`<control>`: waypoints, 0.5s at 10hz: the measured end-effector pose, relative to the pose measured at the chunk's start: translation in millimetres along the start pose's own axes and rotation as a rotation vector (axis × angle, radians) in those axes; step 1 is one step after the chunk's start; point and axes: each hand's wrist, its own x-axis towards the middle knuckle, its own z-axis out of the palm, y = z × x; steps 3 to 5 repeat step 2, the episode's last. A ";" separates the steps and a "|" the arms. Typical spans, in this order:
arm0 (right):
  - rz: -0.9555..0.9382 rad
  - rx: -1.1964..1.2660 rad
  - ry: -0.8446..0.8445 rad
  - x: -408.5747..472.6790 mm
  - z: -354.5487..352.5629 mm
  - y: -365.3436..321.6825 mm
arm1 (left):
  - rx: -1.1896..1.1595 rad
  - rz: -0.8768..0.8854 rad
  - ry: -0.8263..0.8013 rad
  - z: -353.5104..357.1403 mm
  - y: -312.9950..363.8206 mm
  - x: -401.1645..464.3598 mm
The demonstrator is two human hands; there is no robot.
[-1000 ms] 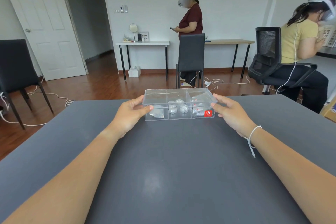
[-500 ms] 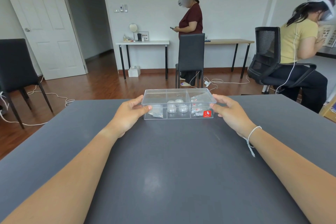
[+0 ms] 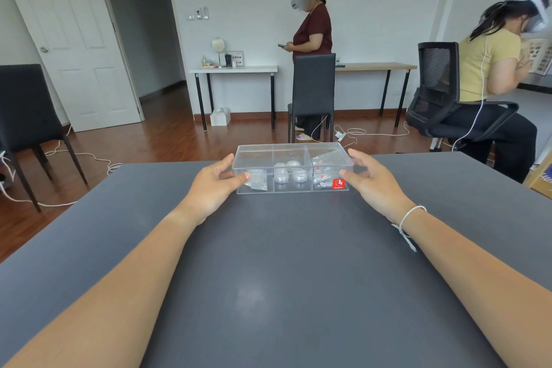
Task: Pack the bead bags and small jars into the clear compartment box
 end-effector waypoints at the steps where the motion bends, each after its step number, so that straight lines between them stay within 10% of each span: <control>1: -0.049 -0.082 0.026 -6.0 2.0 -0.1 | 0.075 0.033 0.035 1.1 1.3 -6.4; 5: -0.130 -0.233 0.079 -13.0 4.0 -2.9 | 0.169 0.074 0.062 0.2 4.3 -15.9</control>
